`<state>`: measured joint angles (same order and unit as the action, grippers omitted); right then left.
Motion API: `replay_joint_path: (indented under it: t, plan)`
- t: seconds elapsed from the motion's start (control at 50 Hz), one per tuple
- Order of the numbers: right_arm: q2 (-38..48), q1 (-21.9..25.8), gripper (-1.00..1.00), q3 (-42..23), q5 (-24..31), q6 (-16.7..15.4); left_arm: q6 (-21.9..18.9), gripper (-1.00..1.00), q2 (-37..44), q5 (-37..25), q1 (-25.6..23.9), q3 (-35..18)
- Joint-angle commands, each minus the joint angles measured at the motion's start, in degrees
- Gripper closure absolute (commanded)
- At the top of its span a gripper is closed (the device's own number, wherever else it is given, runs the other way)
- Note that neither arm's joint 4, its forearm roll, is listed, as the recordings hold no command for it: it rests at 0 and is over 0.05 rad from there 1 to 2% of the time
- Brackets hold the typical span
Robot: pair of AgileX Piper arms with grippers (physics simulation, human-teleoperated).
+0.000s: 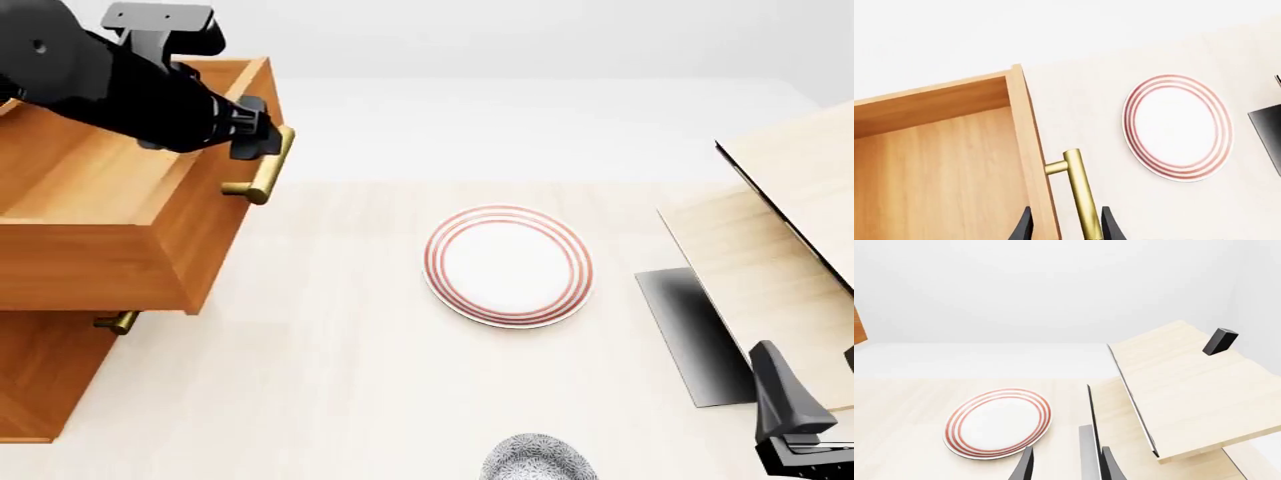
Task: Open the top drawer of the cabinet and put the bowl in it.
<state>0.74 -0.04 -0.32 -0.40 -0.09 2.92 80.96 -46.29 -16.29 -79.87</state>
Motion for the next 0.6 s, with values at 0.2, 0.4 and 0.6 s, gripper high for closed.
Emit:
replay_joint_path:
  t: [0.2, 0.4, 0.6]
  plan:
    - [-0.24, 0.00, -1.00, 0.04, 0.17, 0.00, -0.78, -1.00, 1.53, 0.20, -3.78, -1.64]
    - [-0.25, 0.00, -1.00, 0.04, 0.17, 0.00, -1.41, -1.00, 1.50, 0.20, -5.10, -2.02]
    - [-0.24, -0.02, -1.00, 0.04, 0.18, 0.01, -1.04, -1.00, -1.78, -0.98, 0.14, -1.80]
